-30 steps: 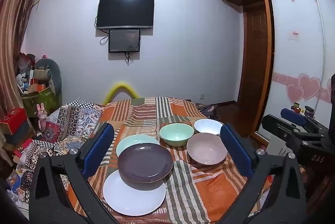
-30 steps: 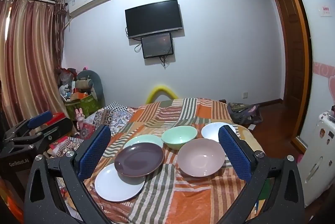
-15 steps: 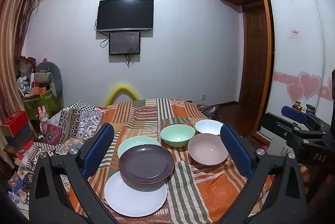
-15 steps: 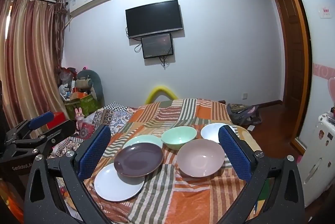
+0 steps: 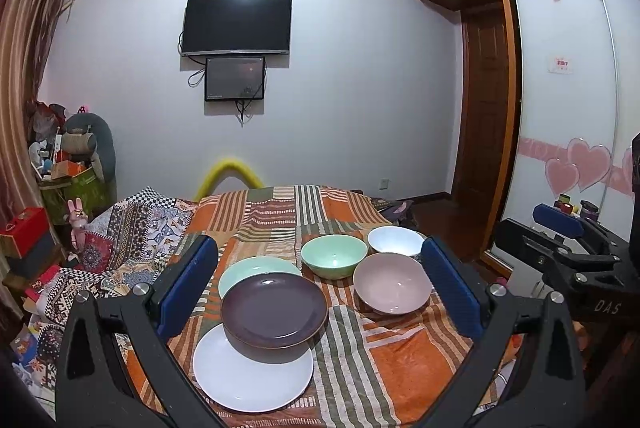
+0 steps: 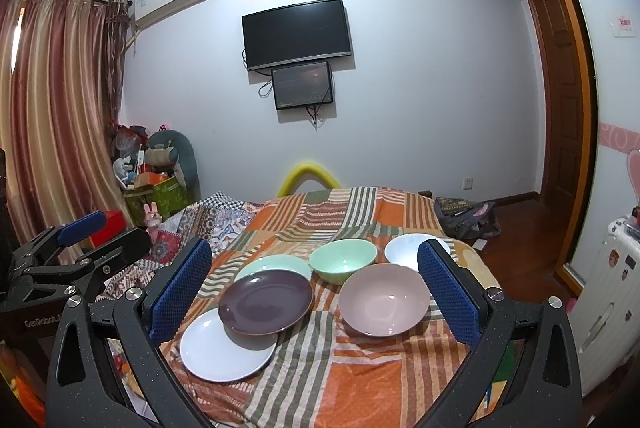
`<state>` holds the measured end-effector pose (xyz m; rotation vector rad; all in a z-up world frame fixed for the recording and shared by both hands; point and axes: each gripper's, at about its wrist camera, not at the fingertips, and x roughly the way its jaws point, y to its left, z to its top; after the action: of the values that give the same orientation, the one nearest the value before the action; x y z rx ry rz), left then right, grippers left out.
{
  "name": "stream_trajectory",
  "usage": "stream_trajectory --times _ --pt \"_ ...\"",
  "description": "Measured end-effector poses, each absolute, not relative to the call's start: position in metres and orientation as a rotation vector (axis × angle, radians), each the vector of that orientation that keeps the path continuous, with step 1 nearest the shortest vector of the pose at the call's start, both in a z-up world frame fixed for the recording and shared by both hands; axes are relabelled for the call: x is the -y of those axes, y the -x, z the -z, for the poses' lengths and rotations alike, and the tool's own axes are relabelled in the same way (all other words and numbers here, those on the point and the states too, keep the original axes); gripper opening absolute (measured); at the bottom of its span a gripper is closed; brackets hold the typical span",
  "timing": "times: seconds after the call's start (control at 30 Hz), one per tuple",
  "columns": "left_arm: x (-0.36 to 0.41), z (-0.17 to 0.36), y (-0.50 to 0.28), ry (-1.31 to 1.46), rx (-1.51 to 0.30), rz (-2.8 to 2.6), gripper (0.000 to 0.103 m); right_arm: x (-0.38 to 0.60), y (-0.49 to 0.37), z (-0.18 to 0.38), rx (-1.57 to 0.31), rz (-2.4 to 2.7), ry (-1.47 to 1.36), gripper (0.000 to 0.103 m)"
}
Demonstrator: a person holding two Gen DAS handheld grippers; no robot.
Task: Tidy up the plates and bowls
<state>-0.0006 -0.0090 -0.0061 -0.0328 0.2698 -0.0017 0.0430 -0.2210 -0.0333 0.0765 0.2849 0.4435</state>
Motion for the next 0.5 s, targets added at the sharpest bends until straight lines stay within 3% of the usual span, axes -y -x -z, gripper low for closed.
stream_trajectory --times 0.5 --pt "0.0063 0.0099 -0.0016 0.043 -0.282 0.008 0.103 0.2169 -0.0436 0.0352 -0.291 -0.446 -0.075 0.103"
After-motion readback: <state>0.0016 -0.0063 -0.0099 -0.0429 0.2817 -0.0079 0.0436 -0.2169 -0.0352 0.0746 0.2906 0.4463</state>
